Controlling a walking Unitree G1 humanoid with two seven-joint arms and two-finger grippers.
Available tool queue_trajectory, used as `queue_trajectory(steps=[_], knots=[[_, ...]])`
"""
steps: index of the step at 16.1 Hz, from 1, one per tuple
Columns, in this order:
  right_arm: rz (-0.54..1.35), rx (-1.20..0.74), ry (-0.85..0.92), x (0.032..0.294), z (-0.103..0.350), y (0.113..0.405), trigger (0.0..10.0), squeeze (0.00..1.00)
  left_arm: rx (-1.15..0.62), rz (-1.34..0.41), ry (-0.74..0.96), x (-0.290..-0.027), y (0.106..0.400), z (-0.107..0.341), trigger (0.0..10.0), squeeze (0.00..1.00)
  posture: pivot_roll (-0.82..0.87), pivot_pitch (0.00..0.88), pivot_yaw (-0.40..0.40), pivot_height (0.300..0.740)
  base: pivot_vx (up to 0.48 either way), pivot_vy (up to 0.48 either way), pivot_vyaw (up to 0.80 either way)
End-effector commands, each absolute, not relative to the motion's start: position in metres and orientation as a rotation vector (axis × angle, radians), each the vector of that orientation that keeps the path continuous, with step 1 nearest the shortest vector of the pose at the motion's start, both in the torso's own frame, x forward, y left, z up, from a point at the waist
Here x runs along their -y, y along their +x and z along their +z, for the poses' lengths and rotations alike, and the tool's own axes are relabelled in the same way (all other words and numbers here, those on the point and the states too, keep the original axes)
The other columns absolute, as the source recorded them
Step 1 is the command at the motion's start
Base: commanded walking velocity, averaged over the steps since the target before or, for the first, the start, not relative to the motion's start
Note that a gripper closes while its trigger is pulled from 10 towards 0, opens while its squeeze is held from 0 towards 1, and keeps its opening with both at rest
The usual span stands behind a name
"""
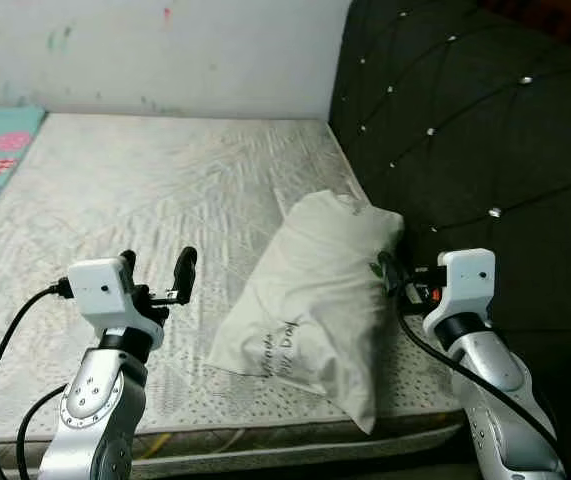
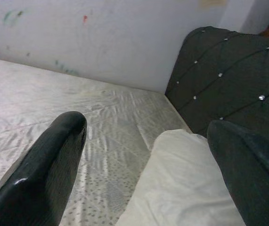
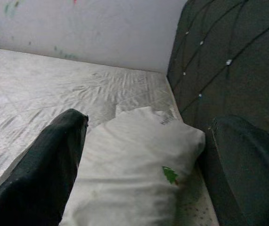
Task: Clean up the room
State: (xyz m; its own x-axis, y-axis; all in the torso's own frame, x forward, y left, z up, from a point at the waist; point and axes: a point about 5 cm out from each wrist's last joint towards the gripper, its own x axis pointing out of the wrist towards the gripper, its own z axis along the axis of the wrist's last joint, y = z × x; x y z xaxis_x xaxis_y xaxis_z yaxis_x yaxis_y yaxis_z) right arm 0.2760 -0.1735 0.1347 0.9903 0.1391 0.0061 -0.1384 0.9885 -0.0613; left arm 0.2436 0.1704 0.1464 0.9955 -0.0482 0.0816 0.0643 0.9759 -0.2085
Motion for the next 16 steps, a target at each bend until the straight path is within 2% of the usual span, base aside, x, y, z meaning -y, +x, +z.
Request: queue_trajectory(steps=[1,4,9,16], knots=[[0.159,0.017,-0.057,0.171,0.139,0.275,10.0,0.0,0.067,-0.047,-0.203,-0.171,0.242,0.147,10.0,0.0,-0.04,0.0,-0.051,0.74,0.0,0.0,0.0],[0.176,-0.013,-0.06,0.171,0.135,0.268,10.0,0.0,0.048,-0.034,-0.198,-0.175,0.236,0.147,10.0,0.0,-0.04,0.006,-0.054,0.74,0.0,0.0,0.0],[0.195,-0.101,-0.124,0.191,0.122,0.247,10.0,0.0,-0.019,0.001,-0.181,-0.186,0.222,0.137,10.0,0.0,-0.04,0.064,-0.056,0.74,0.0,0.0,0.0],[0.204,-0.126,-0.135,0.191,0.118,0.241,10.0,0.0,-0.061,0.004,-0.177,-0.189,0.215,0.133,10.0,0.0,-0.04,0.093,-0.05,0.736,0.0,0.0,0.0]])
